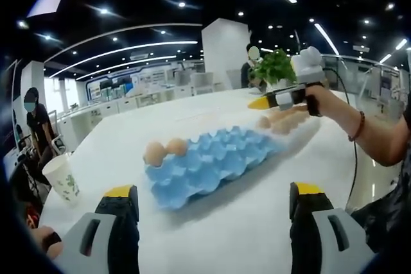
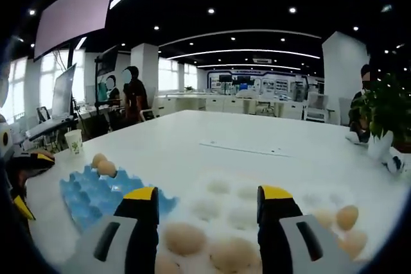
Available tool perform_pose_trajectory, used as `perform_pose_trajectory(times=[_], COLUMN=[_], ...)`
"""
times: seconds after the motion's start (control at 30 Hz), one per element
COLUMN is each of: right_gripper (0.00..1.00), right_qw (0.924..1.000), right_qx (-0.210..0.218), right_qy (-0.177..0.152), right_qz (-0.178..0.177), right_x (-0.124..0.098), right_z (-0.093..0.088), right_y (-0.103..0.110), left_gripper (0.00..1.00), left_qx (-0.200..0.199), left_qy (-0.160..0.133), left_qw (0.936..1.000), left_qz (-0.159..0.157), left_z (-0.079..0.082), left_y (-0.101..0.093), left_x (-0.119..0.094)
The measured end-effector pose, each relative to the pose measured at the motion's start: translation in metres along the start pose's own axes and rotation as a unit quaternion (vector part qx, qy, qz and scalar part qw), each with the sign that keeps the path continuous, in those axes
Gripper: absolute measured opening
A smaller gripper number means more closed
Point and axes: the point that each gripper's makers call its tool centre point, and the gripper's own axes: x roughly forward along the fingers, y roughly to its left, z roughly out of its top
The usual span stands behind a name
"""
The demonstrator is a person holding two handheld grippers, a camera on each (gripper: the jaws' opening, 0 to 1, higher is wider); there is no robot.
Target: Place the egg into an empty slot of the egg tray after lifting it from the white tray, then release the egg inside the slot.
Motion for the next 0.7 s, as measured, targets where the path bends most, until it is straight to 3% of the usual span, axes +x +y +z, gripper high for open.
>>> perform_pose_trajectory(times=[0.7], right_gripper=[0.61], right_qw=[0.9972], right_qx=[0.040], right_qy=[0.020], right_qz=[-0.060], right_x=[-0.007], right_z=[-0.022], right_y=[-0.057], left_gripper=[1.00], left_qx=[0.003], left_qy=[0.002], left_qw=[1.0000], left_qz=[-0.006], left_z=[0.002], left_y=[-0.002], left_x=[0.005])
